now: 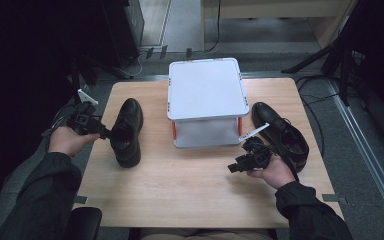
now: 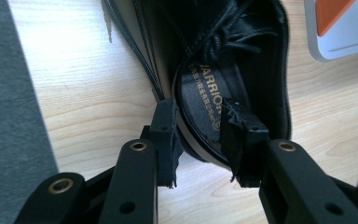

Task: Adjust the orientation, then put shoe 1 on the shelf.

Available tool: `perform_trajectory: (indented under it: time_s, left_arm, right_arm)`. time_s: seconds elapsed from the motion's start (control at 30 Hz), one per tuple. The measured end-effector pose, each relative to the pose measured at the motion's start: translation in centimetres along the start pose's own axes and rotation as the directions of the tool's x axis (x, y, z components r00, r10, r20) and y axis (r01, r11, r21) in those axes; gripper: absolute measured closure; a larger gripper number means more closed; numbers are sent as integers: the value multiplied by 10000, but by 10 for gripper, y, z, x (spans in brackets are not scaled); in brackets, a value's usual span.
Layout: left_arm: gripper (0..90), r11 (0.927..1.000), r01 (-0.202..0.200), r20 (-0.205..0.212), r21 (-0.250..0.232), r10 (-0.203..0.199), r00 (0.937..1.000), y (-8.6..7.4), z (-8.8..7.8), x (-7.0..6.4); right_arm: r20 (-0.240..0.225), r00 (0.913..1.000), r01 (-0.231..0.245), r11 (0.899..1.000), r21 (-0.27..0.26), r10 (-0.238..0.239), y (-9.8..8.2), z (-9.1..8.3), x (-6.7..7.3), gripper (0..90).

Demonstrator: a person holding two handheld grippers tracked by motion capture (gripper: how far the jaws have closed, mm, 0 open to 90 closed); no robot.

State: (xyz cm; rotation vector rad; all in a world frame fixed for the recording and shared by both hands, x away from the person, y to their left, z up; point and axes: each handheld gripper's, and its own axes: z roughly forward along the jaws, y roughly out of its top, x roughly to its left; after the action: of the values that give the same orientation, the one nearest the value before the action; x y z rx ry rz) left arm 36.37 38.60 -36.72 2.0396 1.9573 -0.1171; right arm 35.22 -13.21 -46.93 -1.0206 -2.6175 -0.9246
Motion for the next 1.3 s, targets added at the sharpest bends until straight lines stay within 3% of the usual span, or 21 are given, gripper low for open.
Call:
perform_trajectory:
  time_s: [0.3, 0.57, 0.73, 0.9, 1.0, 1.13, 1.2, 1.27, 1.3]
  left_arm:
    - [659, 9982, 552, -128, 234, -549, 9984, 7, 26, 7]
    - [700, 9938, 1047, -577, 386, -1024, 9931, 15, 47, 10]
    - [772, 9874, 1476, -420, 567, -1454, 9885, 17, 48, 15]
    - [814, 9777, 1994, -424, 658, -1969, 9795, 20, 44, 20]
    - [830, 9742, 2236, -421, 296, -2223, 9741, 22, 39, 25]
    - [847, 9658, 2553, -17, 450, -2555, 9668, 24, 37, 29]
    - [847, 9598, 2767, 267, 477, -2781, 9602, 25, 36, 30]
    - [847, 9570, 2859, 394, 502, -2879, 9569, 27, 33, 29]
    - [848, 9580, 2822, 359, 514, -2841, 9581, 29, 32, 27]
  right_arm:
    - [29, 10000, 26, 10000, 39, -26, 0, 0, 0, 469]
    - [44, 10000, 85, 9999, 151, -86, 0, 2, 2, 468]
    - [54, 9999, 88, 9999, 136, -88, 0, 2, 2, 468]
    - [61, 9999, 139, 9998, 121, -139, 1, 2, 2, 468]
    - [74, 9999, 125, 9998, 126, -126, 1, 2, 1, 468]
    - [31, 9999, 128, 9999, 107, -128, 3, 2, 1, 468]
    - [16, 9998, 188, 9997, 142, -188, 3, 3, 1, 468]
    - [1, 9998, 189, 9997, 137, -189, 3, 3, 1, 468]
    - [4, 9998, 182, 9998, 115, -182, 3, 2, 1, 468]
